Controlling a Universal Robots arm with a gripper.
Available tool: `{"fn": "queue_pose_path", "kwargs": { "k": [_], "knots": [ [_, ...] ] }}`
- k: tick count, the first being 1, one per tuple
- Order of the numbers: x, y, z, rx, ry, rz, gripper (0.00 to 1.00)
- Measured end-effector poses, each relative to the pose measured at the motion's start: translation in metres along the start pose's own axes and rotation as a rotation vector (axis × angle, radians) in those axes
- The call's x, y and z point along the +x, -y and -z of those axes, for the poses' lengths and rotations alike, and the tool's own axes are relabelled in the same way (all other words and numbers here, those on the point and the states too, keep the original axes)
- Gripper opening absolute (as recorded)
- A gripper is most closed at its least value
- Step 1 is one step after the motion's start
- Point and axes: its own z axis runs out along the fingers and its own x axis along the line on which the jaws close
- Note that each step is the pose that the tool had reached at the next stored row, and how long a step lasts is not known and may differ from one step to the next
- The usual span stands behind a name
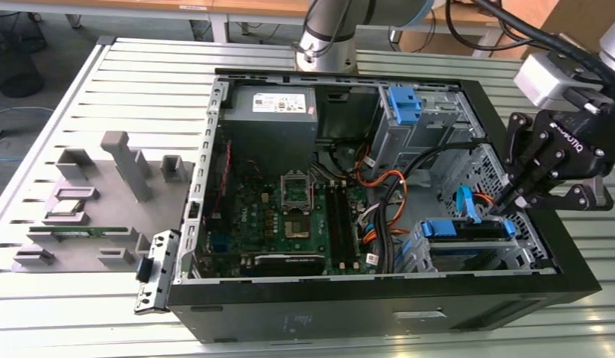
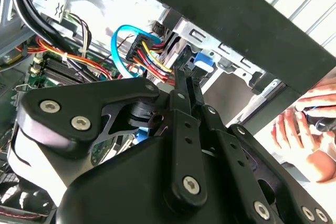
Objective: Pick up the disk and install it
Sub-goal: 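Insert the second disk wire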
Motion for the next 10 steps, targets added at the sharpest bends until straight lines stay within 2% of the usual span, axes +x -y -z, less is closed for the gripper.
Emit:
{"fn": "queue_pose_path", "kwargs": {
  "k": [2, 6, 8, 10],
  "knots": [
    [0.0, -0.0029, -0.0005, 0.0163, -0.0004, -0.001, 0.16],
    [-0.0001, -0.007, -0.0019, 0.0571, -0.0015, -0.003, 0.16],
    [0.0001, -0.0092, -0.003, 0.0672, -0.0016, -0.002, 0.16],
    [0.0003, -0.0115, -0.0043, 0.071, -0.0021, -0.001, 0.16]
  ]
}}
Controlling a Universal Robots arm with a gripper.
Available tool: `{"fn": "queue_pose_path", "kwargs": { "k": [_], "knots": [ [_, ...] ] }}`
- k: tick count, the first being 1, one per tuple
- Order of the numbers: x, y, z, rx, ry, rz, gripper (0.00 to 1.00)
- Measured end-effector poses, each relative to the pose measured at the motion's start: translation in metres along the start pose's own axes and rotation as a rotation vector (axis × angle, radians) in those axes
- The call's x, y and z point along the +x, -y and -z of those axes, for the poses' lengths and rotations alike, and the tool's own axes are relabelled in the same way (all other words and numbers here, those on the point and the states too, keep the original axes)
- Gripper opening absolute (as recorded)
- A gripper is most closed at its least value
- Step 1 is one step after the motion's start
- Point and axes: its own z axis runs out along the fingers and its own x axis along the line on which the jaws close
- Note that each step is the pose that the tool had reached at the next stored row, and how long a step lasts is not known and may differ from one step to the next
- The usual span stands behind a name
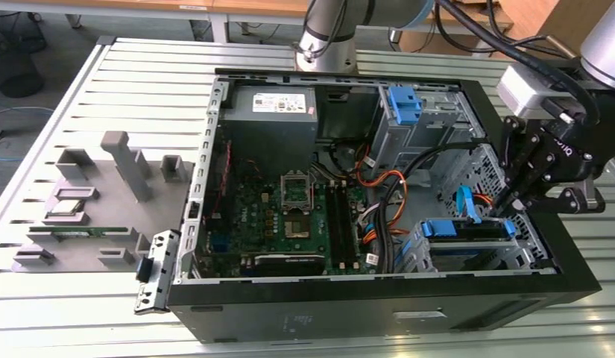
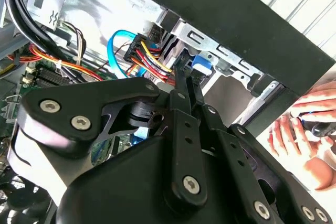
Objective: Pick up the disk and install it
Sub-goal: 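Insert the second disk wire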
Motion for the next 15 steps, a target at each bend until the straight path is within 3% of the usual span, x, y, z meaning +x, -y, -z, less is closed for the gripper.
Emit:
{"fn": "queue_pose_path", "kwargs": {
  "k": [8, 12, 15],
  "knots": [
    [0.0003, -0.0044, -0.0025, 0.008, -0.0001, 0.008, 0.16],
    [0.0001, -0.0061, -0.004, 0.0392, -0.001, 0.009, 0.16],
    [0.0, -0.0091, -0.0043, 0.0536, -0.0017, 0.011, 0.16]
  ]
}}
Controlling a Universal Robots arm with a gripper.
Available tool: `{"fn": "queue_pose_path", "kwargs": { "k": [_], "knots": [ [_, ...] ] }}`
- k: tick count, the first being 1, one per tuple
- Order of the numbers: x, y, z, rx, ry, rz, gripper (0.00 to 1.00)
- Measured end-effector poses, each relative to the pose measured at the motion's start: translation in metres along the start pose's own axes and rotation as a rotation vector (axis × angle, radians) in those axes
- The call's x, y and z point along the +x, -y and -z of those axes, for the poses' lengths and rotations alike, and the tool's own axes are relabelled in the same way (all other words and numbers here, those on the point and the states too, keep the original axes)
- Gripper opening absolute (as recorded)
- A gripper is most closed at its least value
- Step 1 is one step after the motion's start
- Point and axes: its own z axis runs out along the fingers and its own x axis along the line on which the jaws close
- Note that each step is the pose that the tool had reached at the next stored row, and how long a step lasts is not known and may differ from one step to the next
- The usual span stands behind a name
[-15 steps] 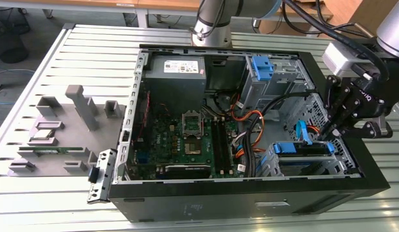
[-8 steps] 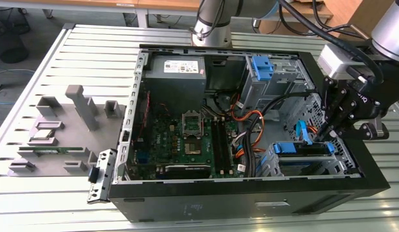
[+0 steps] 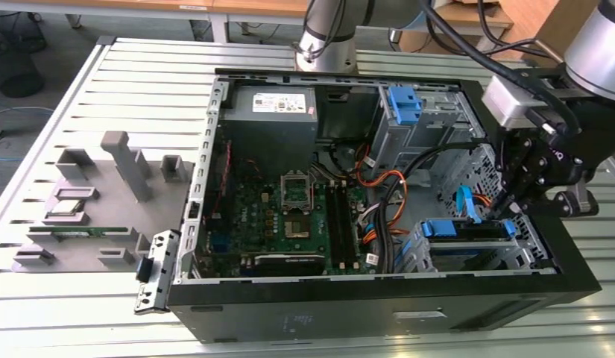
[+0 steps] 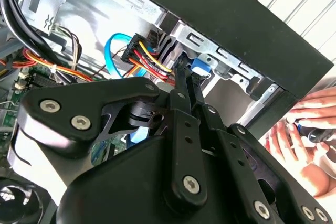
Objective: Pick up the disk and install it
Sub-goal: 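Insert the second disk wire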
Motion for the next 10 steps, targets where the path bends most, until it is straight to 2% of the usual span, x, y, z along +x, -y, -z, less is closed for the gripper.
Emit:
{"fn": "queue_pose_path", "kwargs": {
  "k": [10],
  "knots": [
    [-0.0005, -0.0111, -0.0025, 0.0329, -0.0009, 0.006, 0.16]
  ]
}}
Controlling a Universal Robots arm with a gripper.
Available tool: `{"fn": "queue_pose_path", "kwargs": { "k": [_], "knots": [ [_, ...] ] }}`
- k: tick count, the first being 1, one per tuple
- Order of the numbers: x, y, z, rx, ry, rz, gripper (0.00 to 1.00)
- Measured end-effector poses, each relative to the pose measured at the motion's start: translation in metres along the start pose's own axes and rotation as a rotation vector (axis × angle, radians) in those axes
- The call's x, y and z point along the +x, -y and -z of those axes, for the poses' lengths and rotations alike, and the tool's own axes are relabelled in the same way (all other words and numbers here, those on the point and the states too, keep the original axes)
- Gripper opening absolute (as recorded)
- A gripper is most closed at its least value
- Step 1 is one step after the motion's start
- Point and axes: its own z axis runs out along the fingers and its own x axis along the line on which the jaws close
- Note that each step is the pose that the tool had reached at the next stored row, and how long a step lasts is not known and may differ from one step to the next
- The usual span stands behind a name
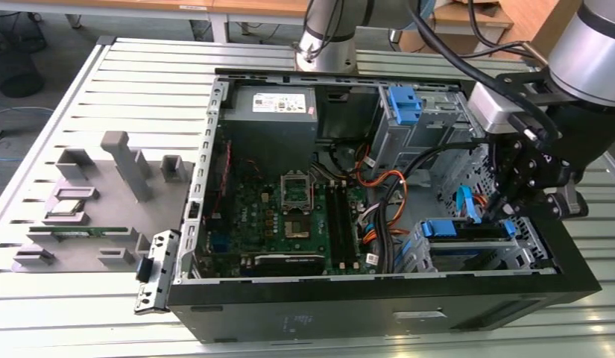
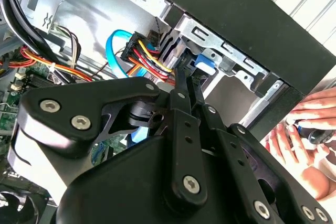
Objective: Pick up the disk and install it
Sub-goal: 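Insert the second disk wire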
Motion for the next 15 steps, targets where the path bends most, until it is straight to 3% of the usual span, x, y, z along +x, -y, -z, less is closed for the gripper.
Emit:
{"fn": "queue_pose_path", "kwargs": {
  "k": [8, 15],
  "knots": [
    [-0.0004, -0.0044, -0.0027, 0.0266, -0.0002, 0.012, 0.16],
    [-0.0007, -0.0106, -0.0031, 0.0418, -0.0006, 0.018, 0.16]
  ]
}}
